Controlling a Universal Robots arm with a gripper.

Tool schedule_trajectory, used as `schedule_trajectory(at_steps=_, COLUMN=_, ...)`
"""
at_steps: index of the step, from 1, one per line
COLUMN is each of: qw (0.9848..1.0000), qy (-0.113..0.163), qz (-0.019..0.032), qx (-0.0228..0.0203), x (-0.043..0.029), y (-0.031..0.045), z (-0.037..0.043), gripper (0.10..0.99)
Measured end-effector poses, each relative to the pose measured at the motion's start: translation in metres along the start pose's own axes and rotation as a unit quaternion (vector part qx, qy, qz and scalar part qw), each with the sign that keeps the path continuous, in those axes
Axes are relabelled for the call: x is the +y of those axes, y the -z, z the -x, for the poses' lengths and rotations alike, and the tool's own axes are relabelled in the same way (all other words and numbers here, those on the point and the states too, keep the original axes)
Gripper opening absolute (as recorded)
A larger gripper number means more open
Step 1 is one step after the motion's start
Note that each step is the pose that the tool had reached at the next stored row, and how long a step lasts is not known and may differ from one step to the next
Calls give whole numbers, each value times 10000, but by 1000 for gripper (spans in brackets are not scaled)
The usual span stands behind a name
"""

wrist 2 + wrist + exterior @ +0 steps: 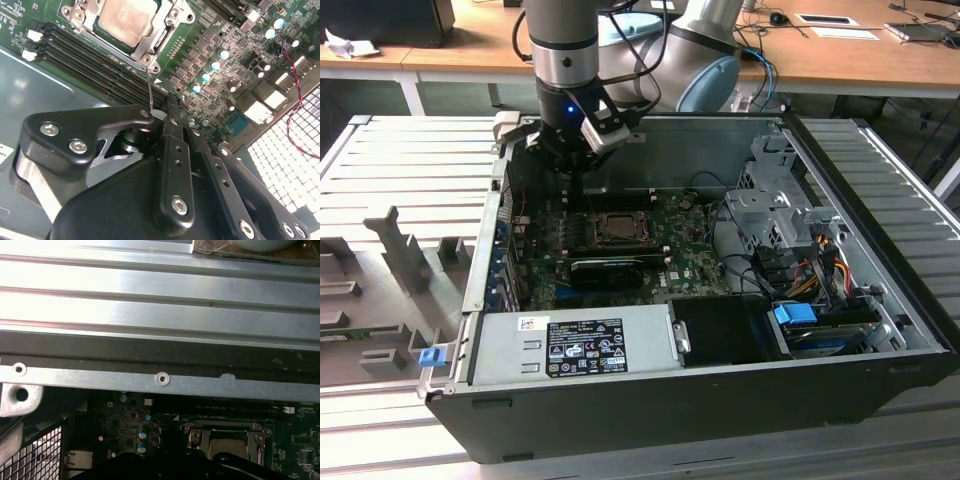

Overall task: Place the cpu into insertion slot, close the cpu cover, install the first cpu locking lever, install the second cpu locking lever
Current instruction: 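Install the first cpu locking lever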

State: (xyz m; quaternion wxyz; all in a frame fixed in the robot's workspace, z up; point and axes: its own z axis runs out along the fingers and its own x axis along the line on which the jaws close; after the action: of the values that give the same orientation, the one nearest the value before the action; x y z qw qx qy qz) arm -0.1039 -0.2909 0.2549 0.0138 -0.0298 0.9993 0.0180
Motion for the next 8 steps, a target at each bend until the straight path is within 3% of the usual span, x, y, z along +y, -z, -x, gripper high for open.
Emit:
schedule_trajectory(at_steps=5, qw=10000, qy=0, qz=0, qx=0, x=-1, y=-2, z=19, gripper=106)
schedule_trajectory(at_steps=8, qw=10000, qy=0, qz=0, qx=0, x=-5, y=-7, z=83, gripper=106)
